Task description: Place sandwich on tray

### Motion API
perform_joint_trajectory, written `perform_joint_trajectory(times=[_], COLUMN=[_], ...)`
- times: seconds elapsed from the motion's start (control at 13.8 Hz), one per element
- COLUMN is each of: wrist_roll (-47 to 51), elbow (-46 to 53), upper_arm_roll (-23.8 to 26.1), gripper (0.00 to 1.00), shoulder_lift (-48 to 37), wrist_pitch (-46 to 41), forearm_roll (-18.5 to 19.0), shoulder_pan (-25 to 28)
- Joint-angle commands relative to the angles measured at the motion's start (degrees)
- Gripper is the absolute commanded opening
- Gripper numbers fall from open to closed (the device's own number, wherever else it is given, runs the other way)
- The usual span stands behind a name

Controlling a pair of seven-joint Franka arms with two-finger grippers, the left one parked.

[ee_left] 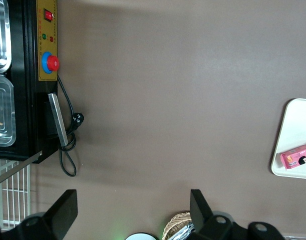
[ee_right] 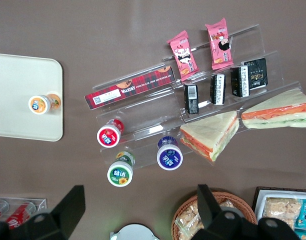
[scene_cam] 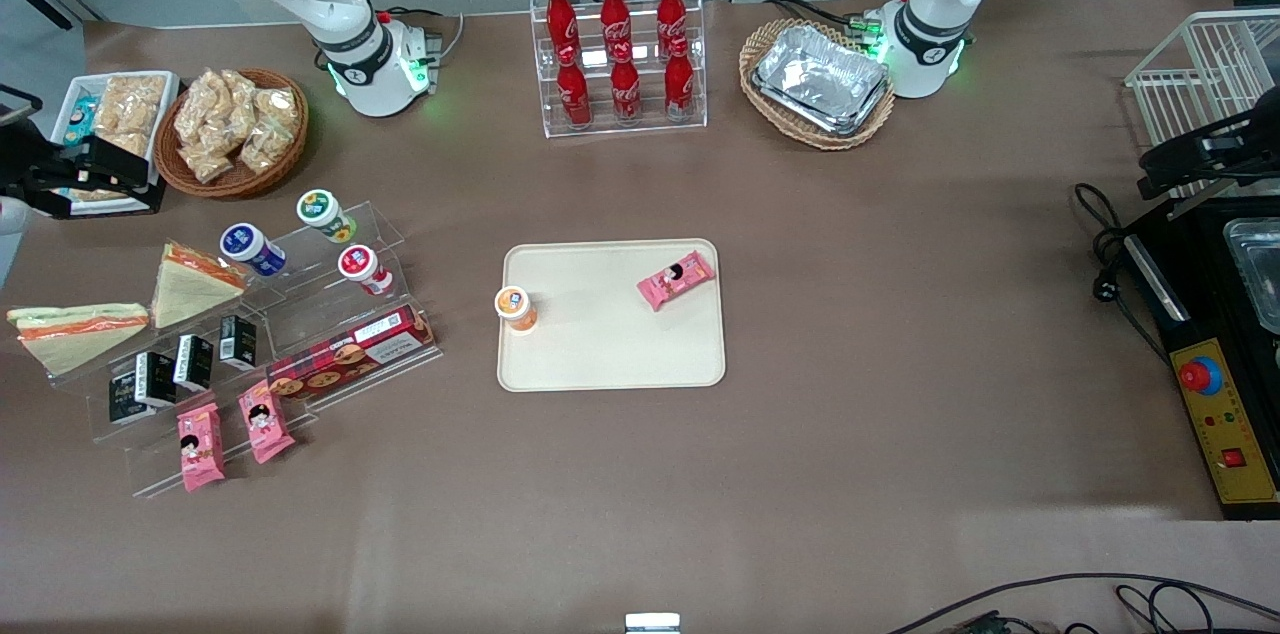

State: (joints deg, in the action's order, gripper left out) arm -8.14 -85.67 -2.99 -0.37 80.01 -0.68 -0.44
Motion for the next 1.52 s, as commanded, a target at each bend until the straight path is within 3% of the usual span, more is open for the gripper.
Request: perform_joint_trajectory(times=[0.0, 0.29, 0.58, 1.45], wrist_roll=[-0.3, -1.6, -11.6, -51.7], elbow=[0.5, 0.5, 0.5, 0.5], upper_arm_roll=[-0.2, -0.4, -2.6, -14.0], gripper=[1.00, 1.00, 1.00, 1.00], shoulder_lift=[0.3, 0.0, 0.0, 1.3], wrist_pitch=[0.2, 0.0, 0.2, 5.8], forearm_roll=[0.2, 0.2, 0.3, 0.2], shoulder_pan=[0.1, -0.3, -0.6, -0.5])
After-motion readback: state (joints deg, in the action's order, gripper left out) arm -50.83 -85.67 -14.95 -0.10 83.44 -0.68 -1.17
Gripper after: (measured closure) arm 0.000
